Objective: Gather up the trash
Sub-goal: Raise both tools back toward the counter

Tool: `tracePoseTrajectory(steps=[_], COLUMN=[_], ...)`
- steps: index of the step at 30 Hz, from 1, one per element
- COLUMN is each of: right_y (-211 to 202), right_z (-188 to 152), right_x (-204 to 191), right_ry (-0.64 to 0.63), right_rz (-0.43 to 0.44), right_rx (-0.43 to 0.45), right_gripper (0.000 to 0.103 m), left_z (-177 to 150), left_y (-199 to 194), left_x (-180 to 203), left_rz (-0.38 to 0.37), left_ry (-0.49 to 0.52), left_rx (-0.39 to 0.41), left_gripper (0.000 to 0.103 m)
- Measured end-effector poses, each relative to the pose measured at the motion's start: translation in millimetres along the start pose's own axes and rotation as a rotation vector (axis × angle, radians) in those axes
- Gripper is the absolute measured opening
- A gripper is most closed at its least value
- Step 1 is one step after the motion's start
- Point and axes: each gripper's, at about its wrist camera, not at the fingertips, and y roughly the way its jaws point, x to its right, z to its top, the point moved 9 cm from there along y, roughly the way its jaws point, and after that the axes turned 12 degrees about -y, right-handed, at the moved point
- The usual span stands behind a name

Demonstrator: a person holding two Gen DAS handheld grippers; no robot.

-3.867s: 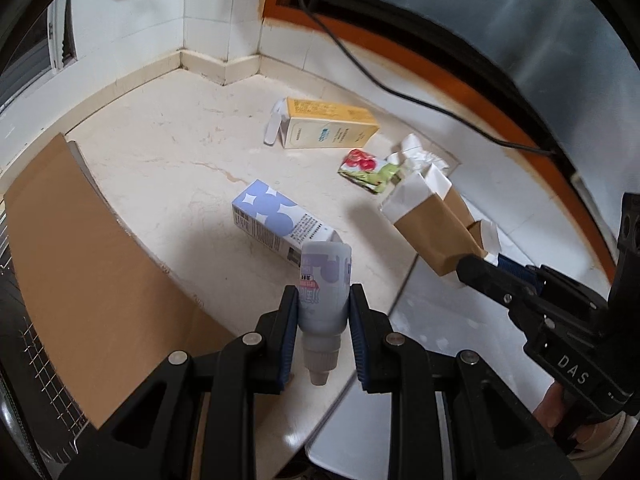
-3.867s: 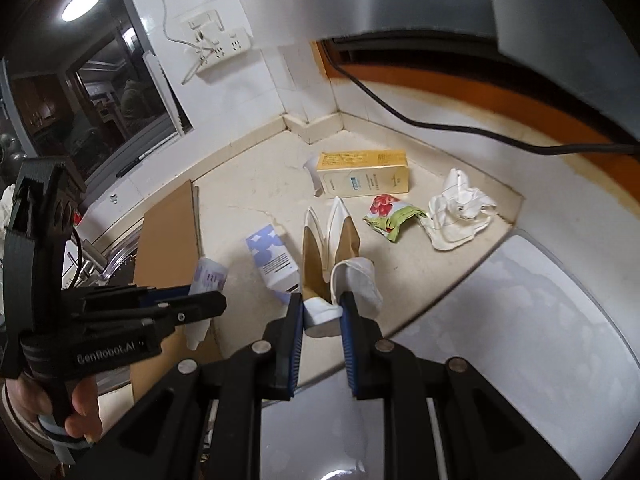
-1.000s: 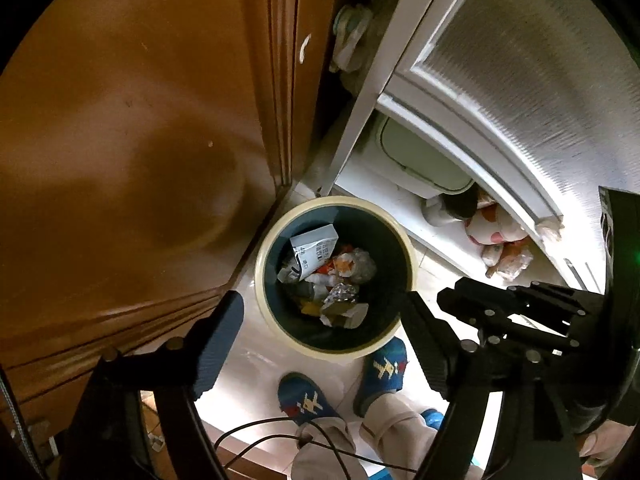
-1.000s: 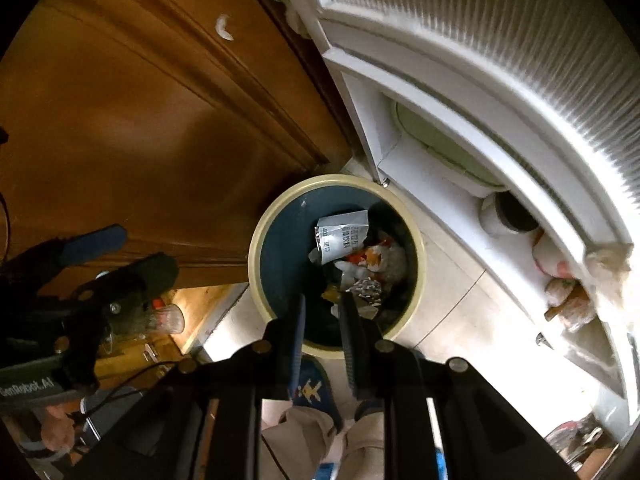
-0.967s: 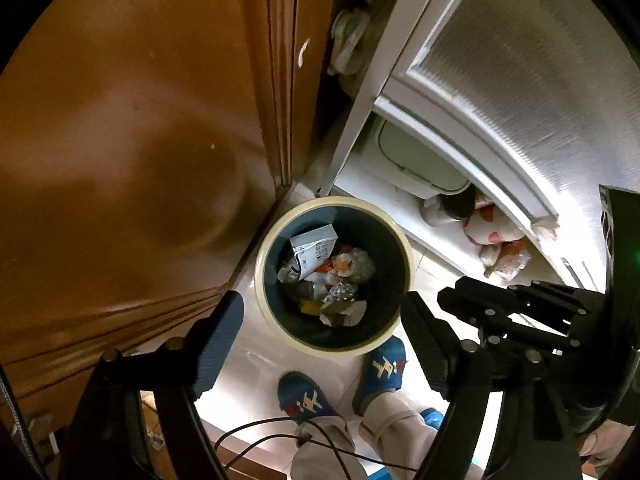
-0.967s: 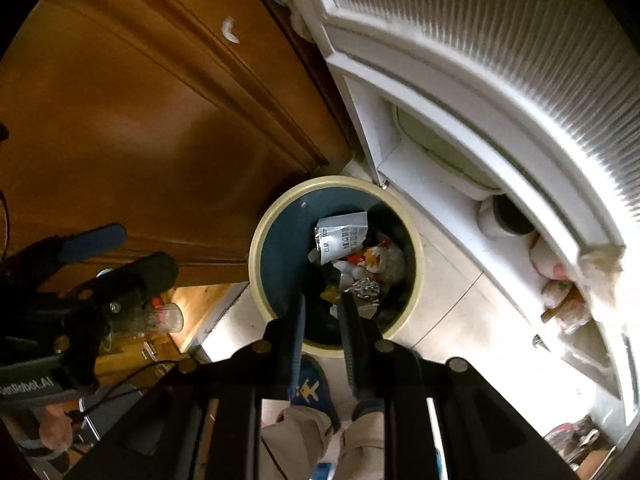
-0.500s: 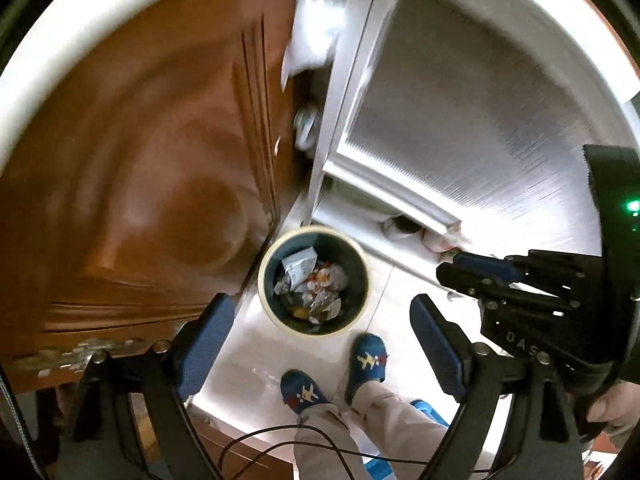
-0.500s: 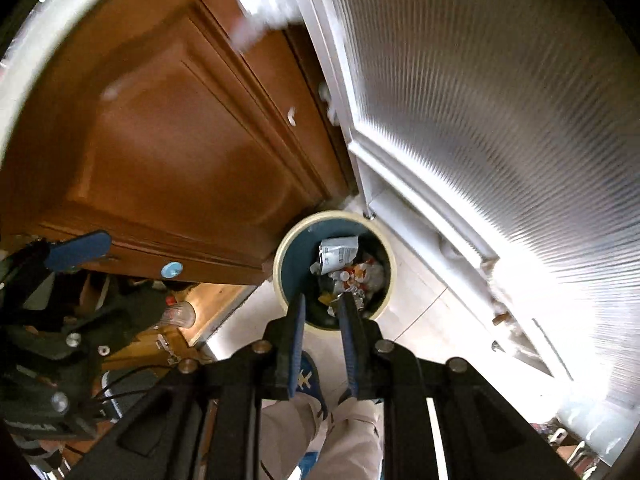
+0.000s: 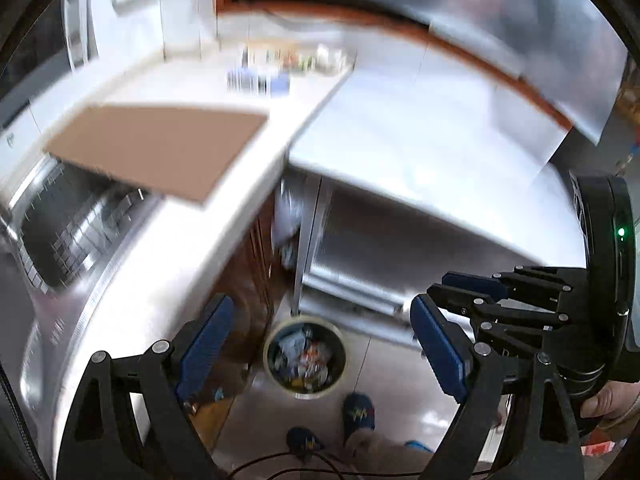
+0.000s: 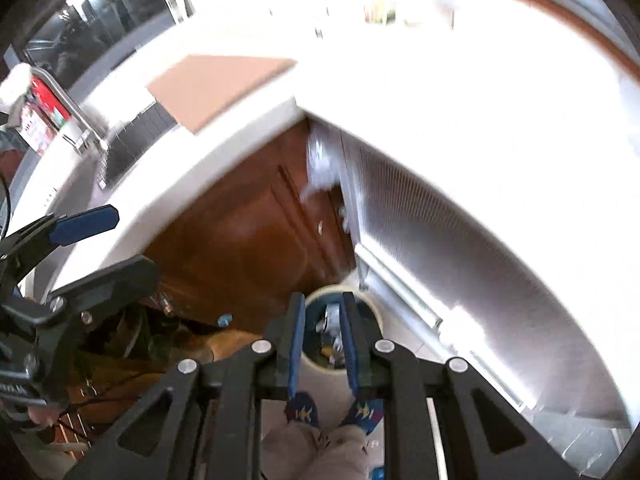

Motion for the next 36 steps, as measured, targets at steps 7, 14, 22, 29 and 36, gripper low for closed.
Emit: tracePoseTrajectory(steps=[7,14,22,29,36], right_y=[-62.2,-99.4,-119.4,-115.7,-93.4], right_z=[54.6,91.4,128.4,162.5,199.7], right_x=[-3.4,-8.6,3.3,29.6,73.7], right_ry=[-0.002,0.020,0.067,0.095,0.086], right_rz=[-0.056,-0.082,-0.104,-0.099,-0.074], right_rx=[0.162,0.264,0.310,0.321,0.328], right_gripper=[0.018,0.018,0.018,0.023,0.027], left_z=[55.1,94.5,135.0,173.6,219.1], left_y=[-64.9,-104.7,-123.3,-120.4,-89.0], left_x=[8.6,16.6,13.8,-2.7,-22.7], left_rz=[-0.046,-0.032,-0.007,-0.021,0.006], left_ry=[0.006,0.058,0.102,0.039,-0.068], left_rx=[0.146,0.242,0.328,0.365,0.355], left_gripper=[0.089,0.089,0.092,0.093,0.096])
